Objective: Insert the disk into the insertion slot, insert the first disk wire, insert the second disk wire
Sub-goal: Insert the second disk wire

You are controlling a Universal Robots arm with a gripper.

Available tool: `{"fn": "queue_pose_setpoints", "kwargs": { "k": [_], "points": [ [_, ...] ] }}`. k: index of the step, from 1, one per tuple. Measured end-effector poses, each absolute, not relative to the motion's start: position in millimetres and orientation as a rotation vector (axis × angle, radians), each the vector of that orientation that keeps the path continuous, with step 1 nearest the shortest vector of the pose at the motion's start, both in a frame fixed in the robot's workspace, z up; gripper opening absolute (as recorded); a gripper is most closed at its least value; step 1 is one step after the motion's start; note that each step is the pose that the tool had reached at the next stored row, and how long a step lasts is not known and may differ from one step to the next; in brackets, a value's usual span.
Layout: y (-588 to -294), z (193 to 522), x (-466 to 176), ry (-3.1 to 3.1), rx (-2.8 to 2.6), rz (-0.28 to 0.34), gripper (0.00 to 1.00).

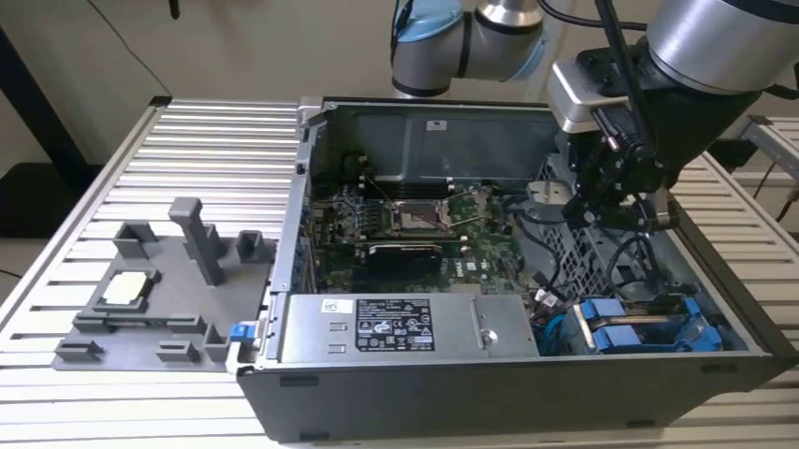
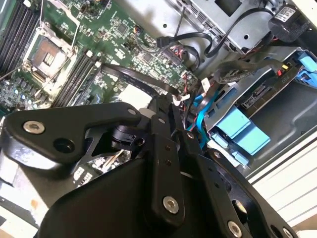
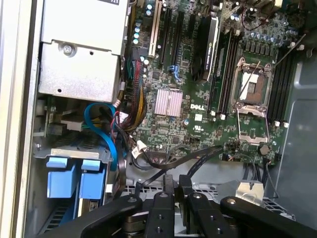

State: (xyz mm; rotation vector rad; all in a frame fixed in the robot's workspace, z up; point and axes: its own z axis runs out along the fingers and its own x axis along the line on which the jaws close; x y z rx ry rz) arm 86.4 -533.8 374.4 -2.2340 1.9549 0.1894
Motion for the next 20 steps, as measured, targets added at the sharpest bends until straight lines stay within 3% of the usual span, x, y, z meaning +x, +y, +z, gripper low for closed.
{"fn": "queue_pose_setpoints", "kwargs": {
  "k": [15, 20],
  "points": [
    [-533.8, 374.2, 86.1, 1.956, -2.236, 0.187, 0.16],
    [-536.6, 374.1, 86.2, 1.979, -2.263, 0.146, 0.16]
  ]
}}
